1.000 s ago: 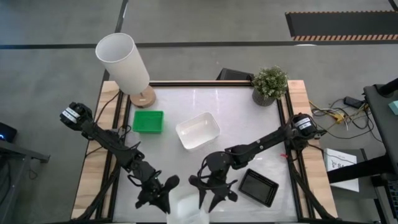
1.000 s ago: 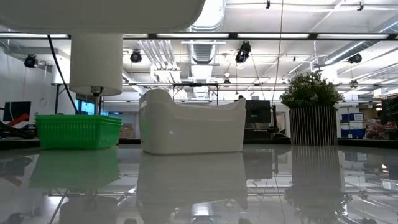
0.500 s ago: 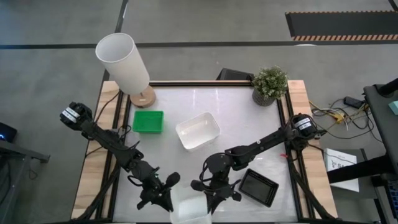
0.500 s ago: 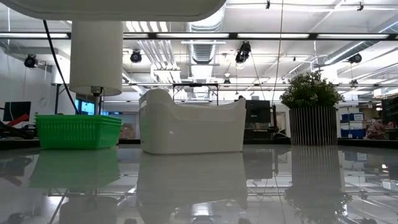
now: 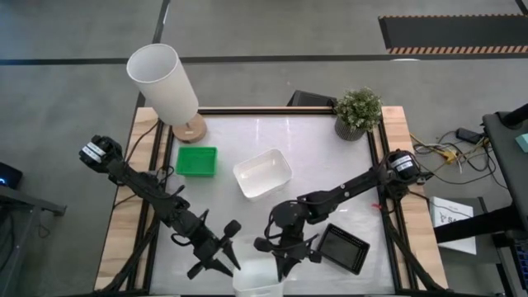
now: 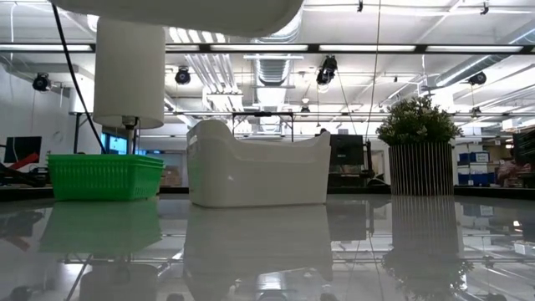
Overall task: Stack baskets by color
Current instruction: Stack the right white bin on top of the white bin
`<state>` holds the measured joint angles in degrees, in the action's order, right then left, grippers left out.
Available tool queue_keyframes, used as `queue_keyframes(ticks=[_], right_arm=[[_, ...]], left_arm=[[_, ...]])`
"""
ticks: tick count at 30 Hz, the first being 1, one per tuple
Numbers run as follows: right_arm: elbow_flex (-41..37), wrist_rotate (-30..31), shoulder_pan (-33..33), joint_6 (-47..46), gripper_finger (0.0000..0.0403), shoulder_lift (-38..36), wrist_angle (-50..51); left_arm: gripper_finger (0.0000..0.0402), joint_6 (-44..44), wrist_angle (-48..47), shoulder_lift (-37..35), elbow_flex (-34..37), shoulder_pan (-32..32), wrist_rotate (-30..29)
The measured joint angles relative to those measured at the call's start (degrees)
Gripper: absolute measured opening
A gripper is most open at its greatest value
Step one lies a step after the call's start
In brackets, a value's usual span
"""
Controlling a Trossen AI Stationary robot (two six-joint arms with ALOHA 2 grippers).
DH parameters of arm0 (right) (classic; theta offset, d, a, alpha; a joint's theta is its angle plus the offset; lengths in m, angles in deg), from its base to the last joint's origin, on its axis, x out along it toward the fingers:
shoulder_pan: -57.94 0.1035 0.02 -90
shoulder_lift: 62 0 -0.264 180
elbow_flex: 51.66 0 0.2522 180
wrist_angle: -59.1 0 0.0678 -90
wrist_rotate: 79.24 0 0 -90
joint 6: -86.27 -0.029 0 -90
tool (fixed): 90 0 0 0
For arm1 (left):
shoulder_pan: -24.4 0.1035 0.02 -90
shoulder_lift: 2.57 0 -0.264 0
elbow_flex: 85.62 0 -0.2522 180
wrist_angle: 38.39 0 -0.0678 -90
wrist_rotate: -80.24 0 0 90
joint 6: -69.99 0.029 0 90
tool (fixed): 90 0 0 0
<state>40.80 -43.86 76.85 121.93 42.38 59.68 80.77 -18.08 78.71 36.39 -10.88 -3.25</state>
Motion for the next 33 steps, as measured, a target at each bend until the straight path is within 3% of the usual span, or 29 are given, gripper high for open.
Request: queue_keyframes(ticks=[6, 10, 14, 17, 24, 26, 29, 33], right_arm=[[0.0, 4.0, -1.5, 1.5, 0.0011, -2.3, 8.7], [0.1, 14.5, -1.7, 5.1, 0.0011, -5.7, 19.3], [0.2, 26.9, -1.8, 6.0, 0.0012, -9.0, 29.2], [0.1, 40.0, -1.7, 4.1, 0.0012, -10.5, 35.1], [0.2, 81.5, -2.0, -0.1, 0.0010, -13.4, 43.5], [0.1, 88.6, -2.7, -0.3, 0.0009, -13.5, 44.2], [0.7, 87.7, -5.0, -1.3, 0.0008, -13.1, 45.3], [5.3, 74.9, -8.5, -5.4, 0.0008, -10.2, 51.3]], left_arm=[[0.0152, -0.1, -4.6, -2.5, 0.0, 0.1, -1.1], [0.0167, -3.2, -16.0, -7.9, 0.0, 0.2, -4.3], [0.0168, -7.2, -25.9, -13.6, 0.2, 0.2, -12.3], [0.0169, -7.6, -28.6, -17.3, 1.4, 0.1, -21.4], [0.0169, -9.3, -28.9, -23.8, 4.7, 0.0, -49.0], [0.0169, -10.6, -28.8, -24.8, 5.5, 0.0, -54.4], [0.0169, -12.0, -27.8, -25.7, 7.1, 0.0, -60.2], [0.0169, -11.9, -27.5, -26.2, 7.9, 0.0, -66.6]])
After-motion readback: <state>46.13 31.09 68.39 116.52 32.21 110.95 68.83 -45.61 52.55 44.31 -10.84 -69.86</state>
